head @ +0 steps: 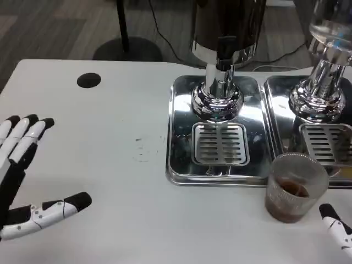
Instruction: Grasp the cup under the faucet to collect the drink, then remove the cup.
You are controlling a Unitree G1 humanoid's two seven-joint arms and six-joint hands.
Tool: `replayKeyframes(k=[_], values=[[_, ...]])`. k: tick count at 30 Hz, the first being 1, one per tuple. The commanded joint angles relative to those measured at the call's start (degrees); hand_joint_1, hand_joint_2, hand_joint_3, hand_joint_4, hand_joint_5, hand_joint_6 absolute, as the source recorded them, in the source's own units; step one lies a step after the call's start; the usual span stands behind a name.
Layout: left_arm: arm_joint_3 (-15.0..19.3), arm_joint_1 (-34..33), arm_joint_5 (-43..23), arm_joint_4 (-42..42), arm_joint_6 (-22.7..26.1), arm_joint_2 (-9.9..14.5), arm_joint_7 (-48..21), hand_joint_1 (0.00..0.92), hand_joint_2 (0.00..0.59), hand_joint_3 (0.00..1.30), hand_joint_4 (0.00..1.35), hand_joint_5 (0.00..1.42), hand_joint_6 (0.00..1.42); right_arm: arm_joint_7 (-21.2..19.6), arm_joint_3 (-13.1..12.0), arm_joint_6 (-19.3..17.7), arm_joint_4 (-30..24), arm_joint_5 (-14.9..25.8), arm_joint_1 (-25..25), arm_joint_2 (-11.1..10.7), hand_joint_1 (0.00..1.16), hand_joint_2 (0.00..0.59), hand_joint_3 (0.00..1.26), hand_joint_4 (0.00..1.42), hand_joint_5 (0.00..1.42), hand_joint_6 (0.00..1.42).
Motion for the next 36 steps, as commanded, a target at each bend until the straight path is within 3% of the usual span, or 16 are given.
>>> replayKeyframes(k=[1,10,16,18,23,27,36], values=[[-0.8,-0.2,0.9,0.6,-0.3,-0.1,0.9,0.0,0.075,0.08,0.0,0.0,0.0,0.9,-3.1,-0.4,-2.1,1.4,1.0,-2.1,0.76,0.229,0.14,0.0,0.04,0.06],[-1.3,0.3,0.9,0.5,-0.7,-0.4,1.6,0.0,0.075,0.08,0.0,0.0,0.0,2.7,-5.9,0.0,-1.6,1.3,-1.0,-5.6,0.77,0.234,0.19,0.03,0.07,0.06],[-1.5,0.9,1.1,0.1,-0.8,-1.1,2.0,0.0,0.075,0.08,0.0,0.0,0.0,3.5,-6.8,0.5,1.2,0.3,-4.8,-9.6,0.78,0.254,0.22,0.1,0.1,0.08],[-1.5,1.5,1.1,-0.1,-1.0,-1.6,2.6,0.0,0.075,0.08,0.0,0.0,0.0,3.5,-6.6,1.0,1.6,-1.9,-6.7,-11.9,0.77,0.26,0.24,0.12,0.12,0.08],[-1.2,3.1,1.0,-0.3,-1.5,-3.3,4.2,0.0,0.075,0.08,0.0,0.0,0.0,3.7,-6.1,1.7,2.0,-4.9,-9.2,-14.7,0.76,0.278,0.28,0.16,0.16,0.11],[-1.7,4.5,1.3,-0.2,-2.2,-4.6,5.8,0.0,0.075,0.08,0.0,0.0,0.0,4.1,-6.1,1.6,3.4,-5.9,-11.0,-16.9,0.75,0.323,0.31,0.22,0.2,0.13],[-1.6,5.1,1.6,0.7,-2.9,-5.6,6.9,0.0,0.073,0.08,0.0,0.0,0.0,2.9,-5.7,-0.3,6.6,-7.4,-13.2,-19.8,0.65,0.484,0.37,0.32,0.24,0.13]])
